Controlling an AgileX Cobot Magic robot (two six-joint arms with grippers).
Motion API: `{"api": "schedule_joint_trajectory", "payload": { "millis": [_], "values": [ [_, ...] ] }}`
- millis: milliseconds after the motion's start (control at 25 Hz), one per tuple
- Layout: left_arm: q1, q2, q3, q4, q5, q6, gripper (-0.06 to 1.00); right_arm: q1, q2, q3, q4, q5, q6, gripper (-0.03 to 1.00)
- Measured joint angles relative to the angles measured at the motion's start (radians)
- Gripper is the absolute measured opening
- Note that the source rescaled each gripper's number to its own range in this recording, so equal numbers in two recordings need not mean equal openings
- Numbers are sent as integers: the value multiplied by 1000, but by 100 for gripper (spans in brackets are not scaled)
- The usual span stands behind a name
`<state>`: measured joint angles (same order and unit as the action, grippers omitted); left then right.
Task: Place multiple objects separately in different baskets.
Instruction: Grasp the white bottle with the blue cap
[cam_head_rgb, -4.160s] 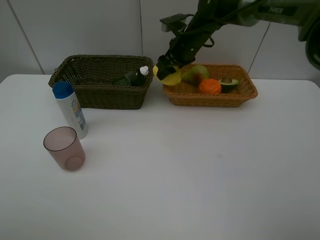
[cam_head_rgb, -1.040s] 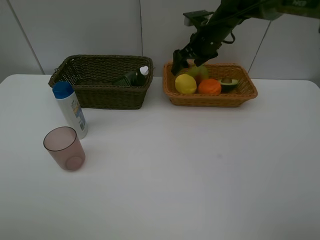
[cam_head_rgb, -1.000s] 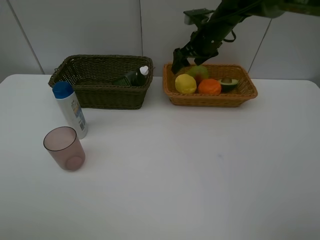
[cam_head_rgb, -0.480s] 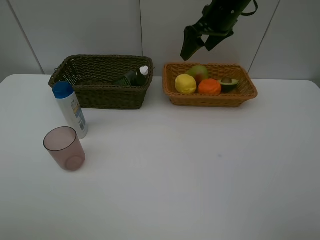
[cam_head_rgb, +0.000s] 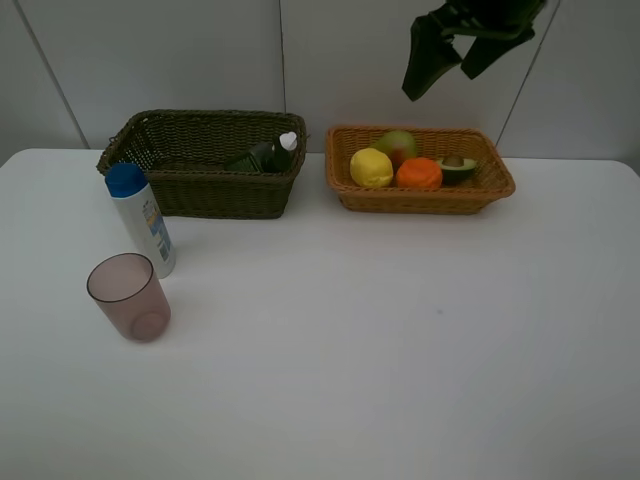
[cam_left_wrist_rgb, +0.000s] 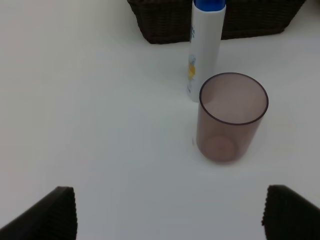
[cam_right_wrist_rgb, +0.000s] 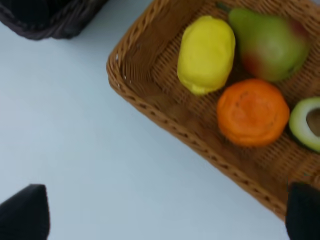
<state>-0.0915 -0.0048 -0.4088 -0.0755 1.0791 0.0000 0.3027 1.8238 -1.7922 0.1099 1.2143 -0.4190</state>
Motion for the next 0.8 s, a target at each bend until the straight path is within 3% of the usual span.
{"api": "schedule_joint_trajectory", "payload": {
  "millis": [400,800],
  "values": [
    [0,0,0,0,0,0,100,0,-311,401,-48,-57,72,100],
    [0,0,0,0,0,0,100,0,-642,690,-93,-70,141,100]
  ]
}}
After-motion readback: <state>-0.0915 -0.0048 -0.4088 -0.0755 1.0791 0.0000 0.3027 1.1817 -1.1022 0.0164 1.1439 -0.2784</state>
